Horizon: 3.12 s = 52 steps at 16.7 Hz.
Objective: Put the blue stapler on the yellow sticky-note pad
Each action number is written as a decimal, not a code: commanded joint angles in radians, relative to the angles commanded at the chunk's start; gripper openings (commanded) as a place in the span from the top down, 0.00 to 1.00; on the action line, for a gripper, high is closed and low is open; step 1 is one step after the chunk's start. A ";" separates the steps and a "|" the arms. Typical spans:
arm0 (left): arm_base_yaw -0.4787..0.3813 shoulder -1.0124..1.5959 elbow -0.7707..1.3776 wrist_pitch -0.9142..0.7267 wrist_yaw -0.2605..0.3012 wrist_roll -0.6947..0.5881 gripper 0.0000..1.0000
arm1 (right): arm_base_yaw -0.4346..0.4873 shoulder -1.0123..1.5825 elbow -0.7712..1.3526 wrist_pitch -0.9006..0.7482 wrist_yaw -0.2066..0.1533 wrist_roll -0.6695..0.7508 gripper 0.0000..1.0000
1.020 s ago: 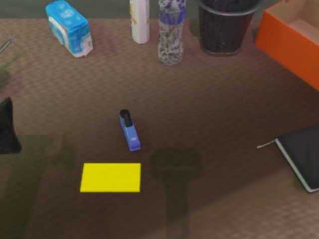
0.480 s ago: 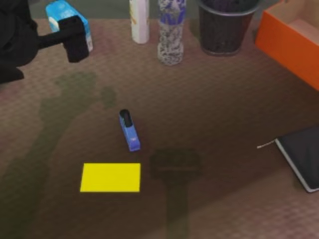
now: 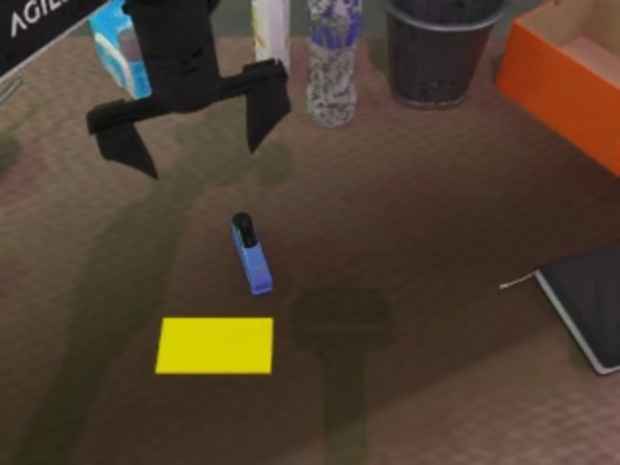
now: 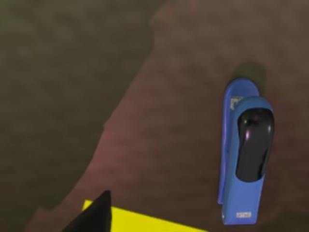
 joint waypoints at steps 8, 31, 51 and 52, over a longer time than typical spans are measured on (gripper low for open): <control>-0.032 0.138 0.162 -0.088 0.006 -0.061 0.00 | 0.000 0.000 0.000 0.000 0.000 0.000 0.00; -0.029 0.177 -0.167 0.281 0.007 -0.058 0.45 | 0.000 0.000 0.000 0.000 0.000 0.000 0.00; -0.020 0.171 -0.093 0.205 0.006 -0.065 1.00 | 0.000 0.000 0.000 0.000 0.000 0.000 0.00; -0.017 0.168 -0.055 0.162 0.006 -0.066 1.00 | 0.000 0.000 0.000 0.000 0.000 0.000 0.00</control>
